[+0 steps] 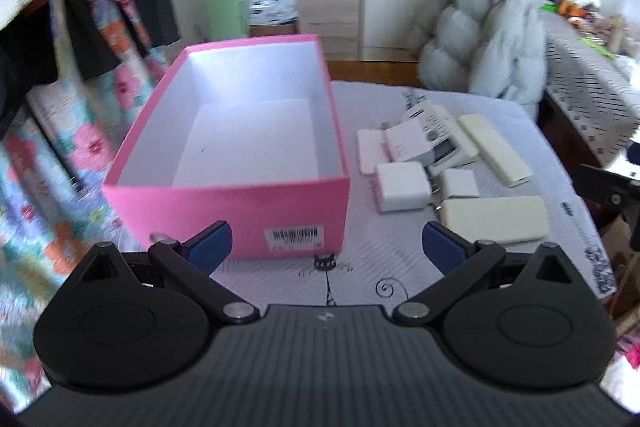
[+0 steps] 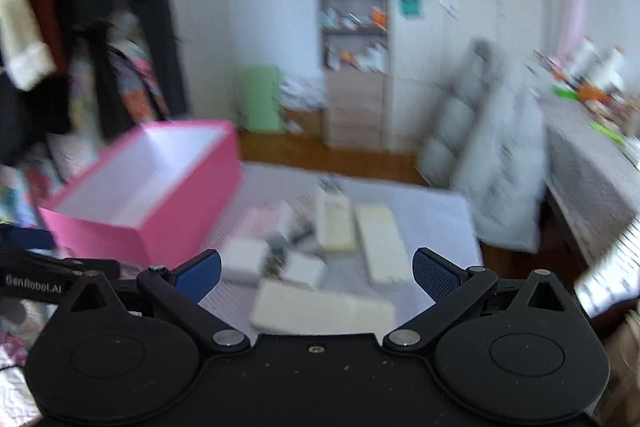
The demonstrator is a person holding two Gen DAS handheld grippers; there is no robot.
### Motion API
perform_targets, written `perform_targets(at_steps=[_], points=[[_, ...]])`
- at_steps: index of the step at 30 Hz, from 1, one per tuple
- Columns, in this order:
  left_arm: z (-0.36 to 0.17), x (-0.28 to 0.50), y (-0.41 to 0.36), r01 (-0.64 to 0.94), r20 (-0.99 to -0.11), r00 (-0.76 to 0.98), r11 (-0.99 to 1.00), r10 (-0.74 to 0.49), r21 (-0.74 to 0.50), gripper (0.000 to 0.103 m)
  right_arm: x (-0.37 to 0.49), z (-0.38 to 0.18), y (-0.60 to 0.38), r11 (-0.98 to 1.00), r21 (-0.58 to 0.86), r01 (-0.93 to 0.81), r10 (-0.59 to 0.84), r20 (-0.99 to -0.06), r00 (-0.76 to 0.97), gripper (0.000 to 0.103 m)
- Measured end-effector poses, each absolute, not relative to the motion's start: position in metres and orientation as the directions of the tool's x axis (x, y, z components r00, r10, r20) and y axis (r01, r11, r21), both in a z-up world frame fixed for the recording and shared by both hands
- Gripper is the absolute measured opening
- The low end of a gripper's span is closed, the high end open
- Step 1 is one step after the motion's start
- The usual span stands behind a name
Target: Organize rigid objects
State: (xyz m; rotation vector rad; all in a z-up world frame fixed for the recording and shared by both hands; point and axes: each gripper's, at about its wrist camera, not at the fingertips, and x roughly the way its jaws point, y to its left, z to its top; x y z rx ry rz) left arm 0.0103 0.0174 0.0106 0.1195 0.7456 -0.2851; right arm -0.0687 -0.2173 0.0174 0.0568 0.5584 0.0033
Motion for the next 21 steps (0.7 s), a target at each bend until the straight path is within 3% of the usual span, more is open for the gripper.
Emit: perform_targets(at_steps=[5, 10, 16, 21], points=[[0.033, 0.029, 0.038, 0.305, -0.644, 0.748, 0.946, -0.164, 0.113, 0.103, -0.039, 0.007, -0.229, 0.987, 0.001, -0.159, 0.128, -0.6, 0.79, 0.103], [0.047, 0.06, 0.063, 0.273, -0.633, 0.769, 0.941, -0.087, 0.202, 0.103, -0.009, -0.008, -0.234, 0.943, -0.005, -0.334, 0.236, -0.7, 0.674, 0.095], [0.034, 0.114, 0.097, 0.185, -0.695, 0.719, 0.967, -0.013, 0.174, 0.099, 0.024, -0.045, -0.224, 0.843, -0.087, -0.531, 0.228, -0.836, 0.499, 0.082], [0.016, 0.15, 0.115, 0.147, -0.729, 0.685, 0.981, -0.009, 0.126, 0.094, 0.051, -0.066, -0.224, 0.771, -0.072, -0.633, 0.22, -0.903, 0.37, 0.08]])
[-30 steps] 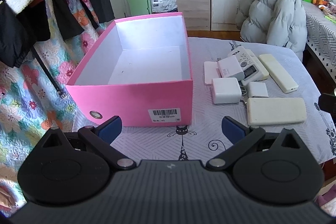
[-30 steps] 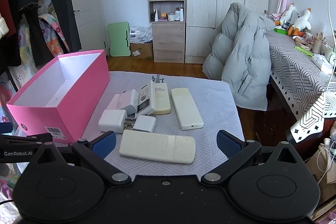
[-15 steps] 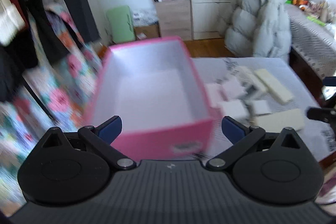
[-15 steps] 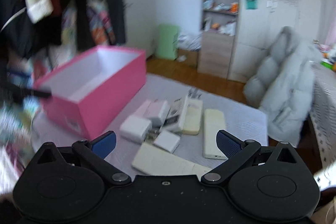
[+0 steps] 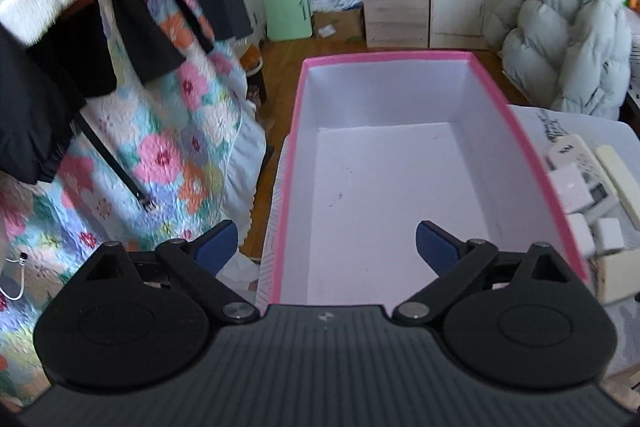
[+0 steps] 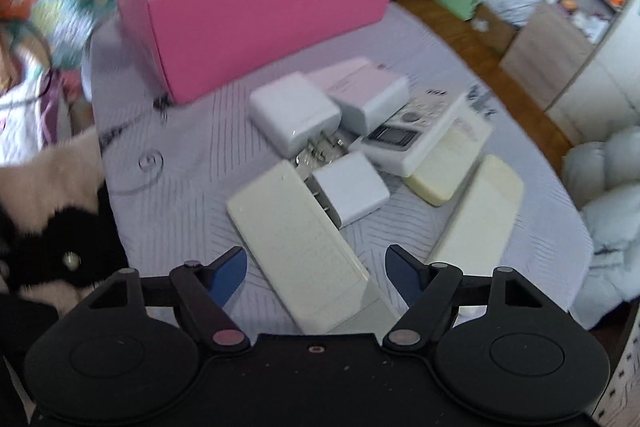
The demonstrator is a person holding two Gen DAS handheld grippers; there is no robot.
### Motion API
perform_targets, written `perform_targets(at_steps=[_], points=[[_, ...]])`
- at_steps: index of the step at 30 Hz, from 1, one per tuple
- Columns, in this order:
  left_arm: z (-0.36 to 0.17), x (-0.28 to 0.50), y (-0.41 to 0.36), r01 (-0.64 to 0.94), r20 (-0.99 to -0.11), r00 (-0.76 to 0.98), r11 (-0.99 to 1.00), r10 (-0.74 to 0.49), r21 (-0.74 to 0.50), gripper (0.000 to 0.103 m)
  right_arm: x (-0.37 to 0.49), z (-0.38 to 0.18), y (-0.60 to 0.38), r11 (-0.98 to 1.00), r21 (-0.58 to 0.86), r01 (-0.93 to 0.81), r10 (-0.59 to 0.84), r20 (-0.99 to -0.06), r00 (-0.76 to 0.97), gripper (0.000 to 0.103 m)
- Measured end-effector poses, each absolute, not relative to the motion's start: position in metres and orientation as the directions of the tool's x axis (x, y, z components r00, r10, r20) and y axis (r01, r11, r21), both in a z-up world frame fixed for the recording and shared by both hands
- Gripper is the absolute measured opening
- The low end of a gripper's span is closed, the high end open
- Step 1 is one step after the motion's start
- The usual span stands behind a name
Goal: Organize rigid objects
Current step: 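Grasp the cream air-conditioner remote with the right gripper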
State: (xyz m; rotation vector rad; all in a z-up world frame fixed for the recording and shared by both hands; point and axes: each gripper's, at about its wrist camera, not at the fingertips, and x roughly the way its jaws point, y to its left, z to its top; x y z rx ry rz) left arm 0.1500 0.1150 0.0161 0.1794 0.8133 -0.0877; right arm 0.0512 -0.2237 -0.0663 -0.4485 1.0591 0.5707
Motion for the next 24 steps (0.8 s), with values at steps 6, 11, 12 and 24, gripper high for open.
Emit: perform_targets(at_steps=[6, 11, 12, 24], points=[[-0.005, 0.179, 0.121, 0.162, -0.774, 0.633, 0.98, -0.016, 0.112, 0.085, 0.078, -0.082, -0.227, 0.745, 0.024, -0.667, 0.251, -0.936, 0.246, 0.083], [-0.018, 0.194, 0.124, 0.163, -0.788, 0.616, 0.978, 0.002, 0.13, 0.074, 0.082, -0.087, -0.232, 0.786, 0.093, -0.612, 0.275, -0.938, 0.21, 0.07], [-0.02, 0.197, 0.125, 0.157, -0.789, 0.614, 0.979, 0.008, 0.132, 0.072, 0.08, -0.085, -0.232, 0.793, 0.082, -0.604, 0.264, -0.939, 0.22, 0.068], [-0.037, 0.215, 0.137, 0.135, -0.782, 0.623, 0.983, 0.012, 0.122, 0.011, 0.072, -0.055, -0.242, 0.866, 0.116, -0.487, 0.306, -0.893, 0.331, 0.022]])
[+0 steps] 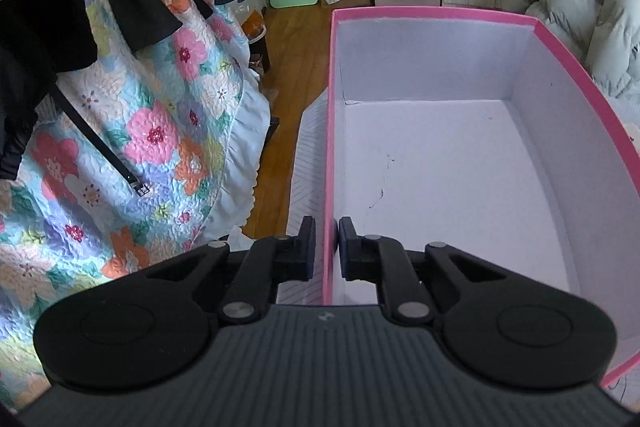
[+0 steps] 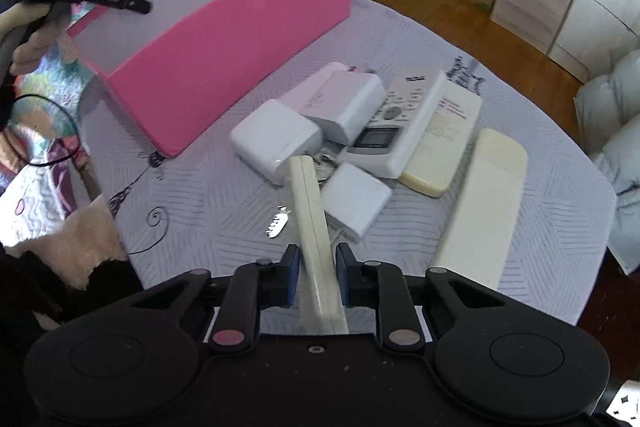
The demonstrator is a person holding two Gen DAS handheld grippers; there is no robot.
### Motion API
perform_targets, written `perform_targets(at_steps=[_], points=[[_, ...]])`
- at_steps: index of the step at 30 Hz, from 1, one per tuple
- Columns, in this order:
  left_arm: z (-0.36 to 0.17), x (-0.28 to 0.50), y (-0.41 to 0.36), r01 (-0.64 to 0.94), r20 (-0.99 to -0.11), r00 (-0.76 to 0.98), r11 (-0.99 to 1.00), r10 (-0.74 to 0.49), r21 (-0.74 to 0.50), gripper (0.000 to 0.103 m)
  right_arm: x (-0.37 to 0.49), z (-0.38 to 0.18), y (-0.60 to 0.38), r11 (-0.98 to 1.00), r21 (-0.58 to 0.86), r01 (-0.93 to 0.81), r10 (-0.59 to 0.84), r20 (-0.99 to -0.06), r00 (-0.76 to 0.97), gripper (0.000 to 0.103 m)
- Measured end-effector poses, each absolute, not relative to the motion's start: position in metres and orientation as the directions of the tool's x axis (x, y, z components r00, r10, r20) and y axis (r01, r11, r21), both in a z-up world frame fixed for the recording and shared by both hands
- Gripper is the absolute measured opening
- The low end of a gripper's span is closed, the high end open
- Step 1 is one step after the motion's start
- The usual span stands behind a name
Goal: Organize rigid objects
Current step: 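Grasp the cream air-conditioner remote with the right gripper, then carry the remote into the pink box and open the right gripper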
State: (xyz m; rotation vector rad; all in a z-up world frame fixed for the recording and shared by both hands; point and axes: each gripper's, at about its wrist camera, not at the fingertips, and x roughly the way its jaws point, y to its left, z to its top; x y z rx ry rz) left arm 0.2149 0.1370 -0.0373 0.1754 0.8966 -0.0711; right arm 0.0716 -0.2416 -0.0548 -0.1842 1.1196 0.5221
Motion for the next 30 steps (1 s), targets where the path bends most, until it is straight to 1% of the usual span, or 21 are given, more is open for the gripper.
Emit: perform_targets(at_steps=[2, 7, 10, 12, 18, 21, 25, 28, 30], points=[[-0.038, 0.214, 0.136, 0.132, -0.77, 0.638, 0.985, 0.004, 0.114, 0.006, 0.071, -0.056, -0.239, 0.866, 0.107, -0.489, 0.301, -0.891, 0.339, 0.022], [-0.04, 0.208, 0.131, 0.139, -0.734, 0.679, 0.981, 0.004, 0.133, 0.006, 0.07, -0.063, -0.23, 0.872, 0.072, -0.484, 0.271, -0.895, 0.355, 0.024], [-0.039, 0.206, 0.134, 0.142, -0.723, 0.691, 0.984, -0.023, 0.105, 0.003, 0.069, -0.058, -0.222, 0.902, 0.053, -0.428, 0.238, -0.89, 0.39, 0.021], [-0.037, 0.204, 0.137, 0.153, -0.711, 0.7, 0.986, -0.059, 0.07, 0.002, 0.063, -0.046, -0.213, 0.899, 0.014, -0.439, 0.226, -0.872, 0.435, 0.021], [-0.04, 0.201, 0.136, 0.196, -0.687, 0.715, 0.98, -0.129, 0.019, 0.002, 0.064, 0.002, -0.203, 0.892, 0.039, -0.45, 0.307, -0.783, 0.541, 0.021], [-0.042, 0.2, 0.136, 0.186, -0.676, 0.725, 0.983, -0.132, 0.008, 0.002, 0.073, 0.029, -0.199, 0.885, 0.079, -0.459, 0.373, -0.711, 0.596, 0.021], [-0.038, 0.196, 0.131, 0.181, -0.646, 0.754, 0.983, -0.117, 0.033, 0.002, 0.096, 0.058, -0.177, 0.867, 0.134, -0.48, 0.451, -0.622, 0.64, 0.021], [-0.038, 0.196, 0.126, 0.188, -0.64, 0.759, 0.981, -0.121, 0.038, 0.002, 0.128, 0.062, -0.143, 0.829, 0.182, -0.529, 0.513, -0.624, 0.59, 0.021], [-0.04, 0.196, 0.122, 0.187, -0.644, 0.756, 0.981, -0.115, 0.044, 0.002, 0.15, 0.055, -0.114, 0.826, 0.163, -0.54, 0.497, -0.662, 0.561, 0.021]])
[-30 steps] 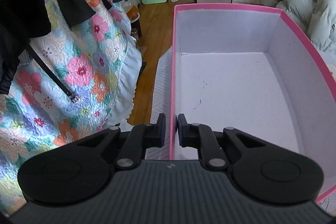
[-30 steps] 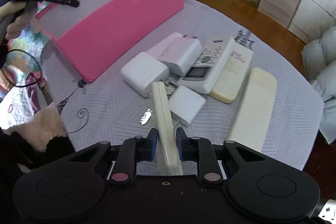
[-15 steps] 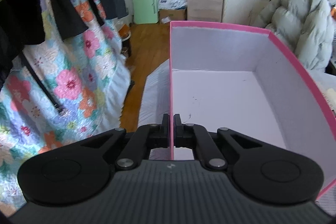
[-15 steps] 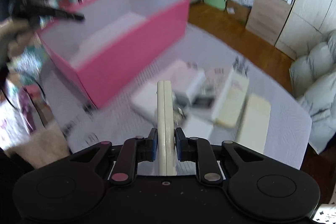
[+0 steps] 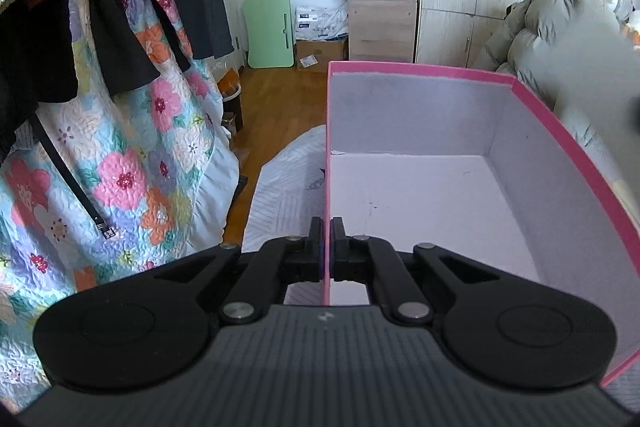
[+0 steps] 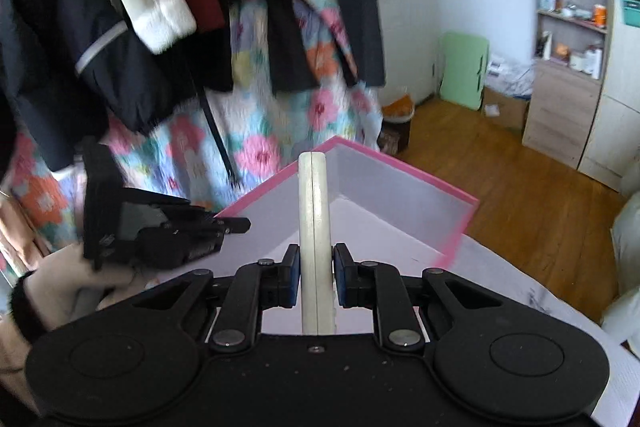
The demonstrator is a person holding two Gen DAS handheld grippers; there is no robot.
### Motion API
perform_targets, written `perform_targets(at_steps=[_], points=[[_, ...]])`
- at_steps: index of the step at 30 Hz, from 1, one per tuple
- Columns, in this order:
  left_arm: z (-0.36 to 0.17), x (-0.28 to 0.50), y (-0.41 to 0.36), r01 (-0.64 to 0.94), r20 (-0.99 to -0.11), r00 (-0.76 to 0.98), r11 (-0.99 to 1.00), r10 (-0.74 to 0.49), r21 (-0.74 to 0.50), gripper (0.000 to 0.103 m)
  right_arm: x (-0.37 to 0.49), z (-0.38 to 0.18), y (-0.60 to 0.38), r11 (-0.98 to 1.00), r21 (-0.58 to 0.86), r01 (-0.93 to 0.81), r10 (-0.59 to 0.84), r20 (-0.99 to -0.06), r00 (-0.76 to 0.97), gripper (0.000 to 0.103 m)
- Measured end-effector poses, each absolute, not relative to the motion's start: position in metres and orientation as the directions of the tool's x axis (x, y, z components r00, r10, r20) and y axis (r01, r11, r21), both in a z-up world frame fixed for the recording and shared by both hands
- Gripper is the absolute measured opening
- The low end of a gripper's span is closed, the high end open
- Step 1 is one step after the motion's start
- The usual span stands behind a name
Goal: Organize rigid objects
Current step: 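Carry the remote into the pink box and open the right gripper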
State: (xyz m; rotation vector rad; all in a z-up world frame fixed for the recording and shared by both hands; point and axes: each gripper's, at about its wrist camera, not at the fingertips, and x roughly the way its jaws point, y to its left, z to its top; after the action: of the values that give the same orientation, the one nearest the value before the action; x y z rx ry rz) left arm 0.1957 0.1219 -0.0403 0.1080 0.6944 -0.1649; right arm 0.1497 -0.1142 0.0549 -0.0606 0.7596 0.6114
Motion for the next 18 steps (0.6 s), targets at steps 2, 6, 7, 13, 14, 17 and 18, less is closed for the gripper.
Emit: perform_targets(at_steps=[2, 6, 7, 13, 14, 17, 18], points=[[-0.042, 0.195, 0.12, 0.19, -0.641, 0.759, 0.981, -0.116, 0.047, 0.002, 0.175, 0.041, -0.082, 0.827, 0.109, -0.551, 0.451, -0.713, 0.537, 0.021], [-0.044, 0.192, 0.12, 0.184, -0.63, 0.767, 0.982, -0.119, 0.038, 0.002, 0.225, 0.0, -0.032, 0.838, 0.025, -0.545, 0.329, -0.82, 0.468, 0.021], [-0.044, 0.192, 0.122, 0.182, -0.629, 0.768, 0.983, -0.124, 0.028, 0.002, 0.238, -0.012, -0.025, 0.843, 0.023, -0.538, 0.307, -0.841, 0.445, 0.021], [-0.046, 0.192, 0.127, 0.165, -0.616, 0.776, 0.986, -0.138, -0.013, 0.002, 0.274, -0.058, 0.004, 0.865, -0.104, -0.491, 0.157, -0.873, 0.462, 0.021], [-0.046, 0.192, 0.127, 0.163, -0.615, 0.776, 0.986, -0.137, -0.013, 0.002, 0.273, -0.061, 0.007, 0.865, -0.149, -0.479, 0.12, -0.865, 0.487, 0.021], [-0.046, 0.192, 0.126, 0.165, -0.615, 0.777, 0.986, -0.137, -0.012, 0.002, 0.265, -0.066, 0.018, 0.85, -0.212, -0.483, 0.081, -0.853, 0.516, 0.021], [-0.046, 0.193, 0.126, 0.165, -0.615, 0.776, 0.986, -0.138, -0.013, 0.002, 0.266, -0.067, 0.019, 0.86, -0.169, -0.482, 0.106, -0.864, 0.491, 0.023]])
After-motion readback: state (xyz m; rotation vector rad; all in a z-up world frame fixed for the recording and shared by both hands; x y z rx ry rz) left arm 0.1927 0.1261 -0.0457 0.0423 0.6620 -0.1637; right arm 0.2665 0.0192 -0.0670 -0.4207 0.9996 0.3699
